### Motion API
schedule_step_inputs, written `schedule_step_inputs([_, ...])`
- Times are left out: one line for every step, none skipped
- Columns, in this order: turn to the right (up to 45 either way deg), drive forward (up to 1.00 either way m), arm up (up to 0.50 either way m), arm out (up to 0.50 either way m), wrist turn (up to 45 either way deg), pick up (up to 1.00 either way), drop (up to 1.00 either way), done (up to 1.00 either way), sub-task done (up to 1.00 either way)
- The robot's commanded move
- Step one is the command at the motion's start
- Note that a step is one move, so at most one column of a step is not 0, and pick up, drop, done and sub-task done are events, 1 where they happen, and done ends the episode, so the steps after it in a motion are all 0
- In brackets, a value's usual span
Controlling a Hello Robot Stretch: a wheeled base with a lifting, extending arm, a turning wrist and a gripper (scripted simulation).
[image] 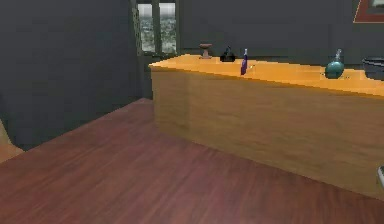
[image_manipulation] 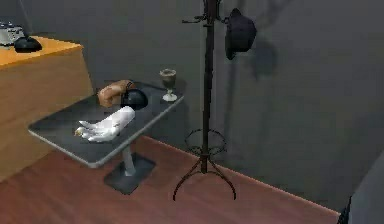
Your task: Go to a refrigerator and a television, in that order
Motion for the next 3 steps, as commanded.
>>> schedule_step_inputs([0.0,0.65,0.0,0.0,0.0,0.0,0.0,0.0,0.0])
schedule_step_inputs([-45.0,0.0,0.0,0.0,0.0,0.0,0.0,0.0,0.0])
schedule_step_inputs([-12.0,0.0,0.0,0.0,0.0,0.0,0.0,0.0,0.0])
